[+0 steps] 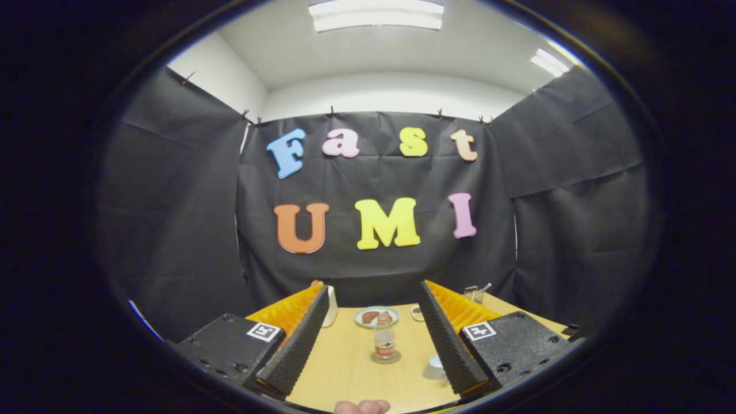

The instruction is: Take the bottle from table, then pour the juice into the cup, finally place the bottle on the coaster

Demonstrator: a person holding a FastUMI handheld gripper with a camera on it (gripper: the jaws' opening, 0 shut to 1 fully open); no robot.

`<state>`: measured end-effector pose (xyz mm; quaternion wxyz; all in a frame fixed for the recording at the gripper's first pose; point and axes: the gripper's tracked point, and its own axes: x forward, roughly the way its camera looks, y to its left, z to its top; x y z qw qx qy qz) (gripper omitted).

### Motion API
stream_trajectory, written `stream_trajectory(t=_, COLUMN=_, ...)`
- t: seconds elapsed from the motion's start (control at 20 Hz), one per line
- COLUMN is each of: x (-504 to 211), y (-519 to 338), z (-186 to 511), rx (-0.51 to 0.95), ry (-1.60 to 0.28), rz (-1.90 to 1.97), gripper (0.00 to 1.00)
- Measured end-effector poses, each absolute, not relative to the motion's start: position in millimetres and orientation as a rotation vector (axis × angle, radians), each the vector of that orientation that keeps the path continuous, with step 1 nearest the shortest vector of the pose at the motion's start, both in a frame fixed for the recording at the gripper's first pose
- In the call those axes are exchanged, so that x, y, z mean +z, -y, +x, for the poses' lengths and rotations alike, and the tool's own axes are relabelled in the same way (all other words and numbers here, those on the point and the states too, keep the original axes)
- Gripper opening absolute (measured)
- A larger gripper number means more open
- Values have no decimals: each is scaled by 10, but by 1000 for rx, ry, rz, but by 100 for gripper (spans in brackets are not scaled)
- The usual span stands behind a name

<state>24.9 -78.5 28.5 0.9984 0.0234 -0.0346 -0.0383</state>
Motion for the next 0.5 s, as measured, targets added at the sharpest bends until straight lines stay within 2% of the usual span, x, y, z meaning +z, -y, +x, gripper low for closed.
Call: stream_trajectory(t=0.5, x=232, y=691, z=200, rx=-62, ry=42, rz=9, gripper=99)
